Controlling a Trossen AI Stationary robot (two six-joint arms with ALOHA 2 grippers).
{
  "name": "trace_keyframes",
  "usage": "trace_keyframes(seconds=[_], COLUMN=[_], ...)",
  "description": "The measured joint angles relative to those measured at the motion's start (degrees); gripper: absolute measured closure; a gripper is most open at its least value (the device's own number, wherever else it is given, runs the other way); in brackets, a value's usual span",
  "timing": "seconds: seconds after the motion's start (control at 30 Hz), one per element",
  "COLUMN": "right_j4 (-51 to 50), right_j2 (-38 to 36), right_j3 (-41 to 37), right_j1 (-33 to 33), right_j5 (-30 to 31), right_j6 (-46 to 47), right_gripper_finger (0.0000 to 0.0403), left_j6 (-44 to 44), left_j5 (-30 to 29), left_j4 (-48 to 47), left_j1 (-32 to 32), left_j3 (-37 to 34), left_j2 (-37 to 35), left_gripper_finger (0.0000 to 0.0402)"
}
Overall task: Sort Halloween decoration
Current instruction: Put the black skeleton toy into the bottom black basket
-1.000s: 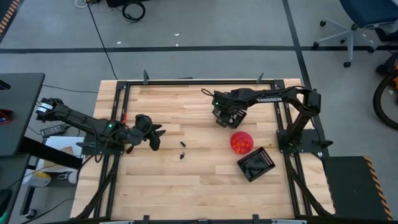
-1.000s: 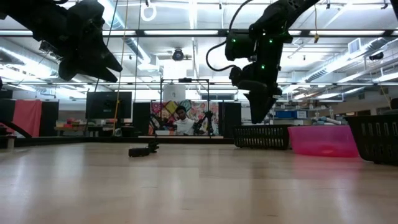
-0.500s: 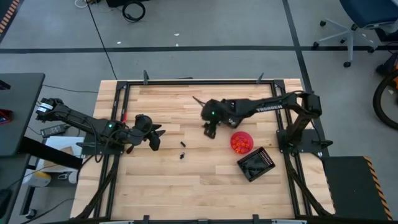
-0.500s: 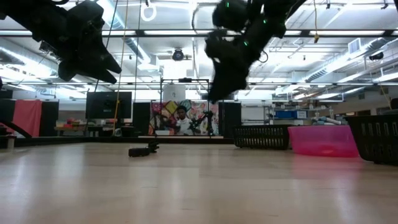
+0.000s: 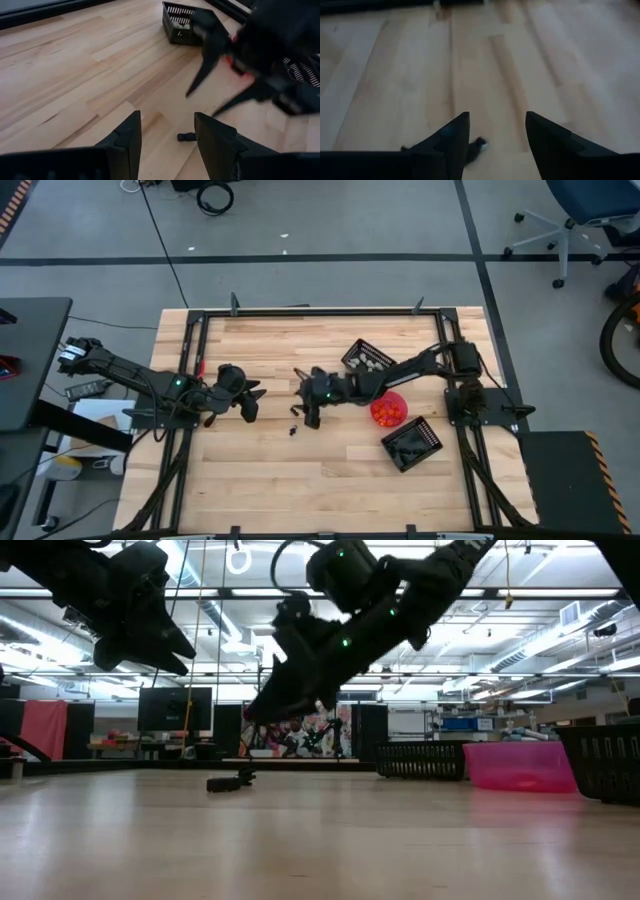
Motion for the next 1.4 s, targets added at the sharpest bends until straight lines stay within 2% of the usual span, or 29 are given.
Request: trace_keyframes(seconds=[0.33,0.57,0.73,0.87,1.17,1.27,1.4], right_j4=[10.23,10.54,9.59,9.12,7.52,6.67,6.43], right_j2=[8.68,11.51,11.51,11.51,11.4,11.29,11.27], right_j3=[0.0,-0.05,-0.18,-0.26,-0.15,-0.11,-0.09], right_j1=[2.99,3.58,3.27,2.65,2.24,2.19,2.15], right_j5=[0.31,6.13,6.56,4.4,2.37,1.92,0.67], right_j6=[0.46,1.61,2.09,2.15,3.5,3.45,3.28], right_gripper_finger=[0.0206,0.0206,0.0213,0.0247,0.0358,0.0375,0.0371], left_j6=[-0.52,-0.5,-0.48,-0.48,-0.44,-0.46,-0.44], left_j5=[-0.02,0.07,1.27,1.33,1.36,1.37,2.45], left_j4=[0.18,-0.09,-0.7,-0.68,-0.72,-0.71,-0.71], left_j1=[0.0,0.0,0.0,0.0,0.0,0.0,0.0], left_j3=[0.0,-0.04,-0.04,-0.04,-0.07,-0.07,-0.07], left_j2=[0.0,0.0,0.0,0.0,0.0,0.0,0.0], left_gripper_finger=[0.0246,0.0246,0.0246,0.0246,0.0246,0.0246,0.0246])
